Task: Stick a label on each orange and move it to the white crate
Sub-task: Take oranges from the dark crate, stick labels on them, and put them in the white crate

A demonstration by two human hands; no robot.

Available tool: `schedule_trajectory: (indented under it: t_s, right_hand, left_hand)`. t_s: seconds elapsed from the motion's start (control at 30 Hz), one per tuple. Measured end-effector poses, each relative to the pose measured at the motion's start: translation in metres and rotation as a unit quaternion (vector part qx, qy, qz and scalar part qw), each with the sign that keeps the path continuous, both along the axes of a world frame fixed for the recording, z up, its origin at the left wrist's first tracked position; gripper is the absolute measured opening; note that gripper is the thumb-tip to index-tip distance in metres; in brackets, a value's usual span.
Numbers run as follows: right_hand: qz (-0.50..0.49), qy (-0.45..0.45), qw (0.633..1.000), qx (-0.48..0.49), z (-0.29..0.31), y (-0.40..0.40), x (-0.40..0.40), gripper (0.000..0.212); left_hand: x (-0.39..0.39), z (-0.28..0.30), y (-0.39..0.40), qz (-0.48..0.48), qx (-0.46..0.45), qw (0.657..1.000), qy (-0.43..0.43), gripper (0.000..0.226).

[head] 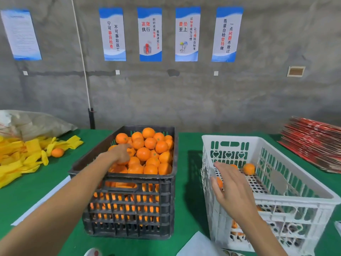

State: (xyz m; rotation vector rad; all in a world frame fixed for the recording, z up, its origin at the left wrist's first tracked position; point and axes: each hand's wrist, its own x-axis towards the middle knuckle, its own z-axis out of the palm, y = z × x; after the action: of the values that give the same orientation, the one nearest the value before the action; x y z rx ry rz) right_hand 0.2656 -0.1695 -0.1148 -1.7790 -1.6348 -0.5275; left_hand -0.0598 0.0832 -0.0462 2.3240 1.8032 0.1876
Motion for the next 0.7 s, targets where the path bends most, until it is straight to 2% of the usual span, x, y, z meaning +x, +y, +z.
schedule_trajectory:
  t_s: [0.07,0.17,0.33,0.43,0.53,0.63,0.7]
  right_hand:
    - [0.011,-0.018,1.0,0.007,-0.004,0.005,-0.009,0.041]
    - [-0.002,-0.057,0.998,0.005,-0.009,0.01,-0.013,0.044]
    - [-0.027,-0.092,0.995,-0.024,-0.011,0.012,-0.012,0.051]
    - [-0.024,-0.099,0.994,-0.029,-0.011,0.011,-0.012,0.048]
    - [-0.013,-0.092,0.995,-0.037,-0.007,0.007,-0.015,0.048]
    - [0.024,-0.071,0.997,-0.017,-0.004,0.0,-0.019,0.045]
    - [0.061,-0.035,0.997,0.011,-0.005,-0.007,-0.025,0.042]
  left_hand:
    - [-0.002,-0.01,0.012,-0.018,-0.038,0.997,0.071,0.061]
    - [-0.004,-0.014,0.026,-0.03,-0.033,0.992,0.116,0.061]
    - [-0.012,-0.014,0.037,-0.015,-0.001,0.996,0.09,0.06]
    - [-0.009,-0.01,0.032,-0.011,0.05,0.997,0.061,0.059]
    - [0.001,0.004,0.01,-0.017,0.123,0.989,-0.081,0.062]
    - [0.017,0.016,-0.036,-0.057,0.188,0.945,-0.262,0.06]
    - [0.029,0.015,-0.08,-0.078,0.205,0.909,-0.354,0.057]
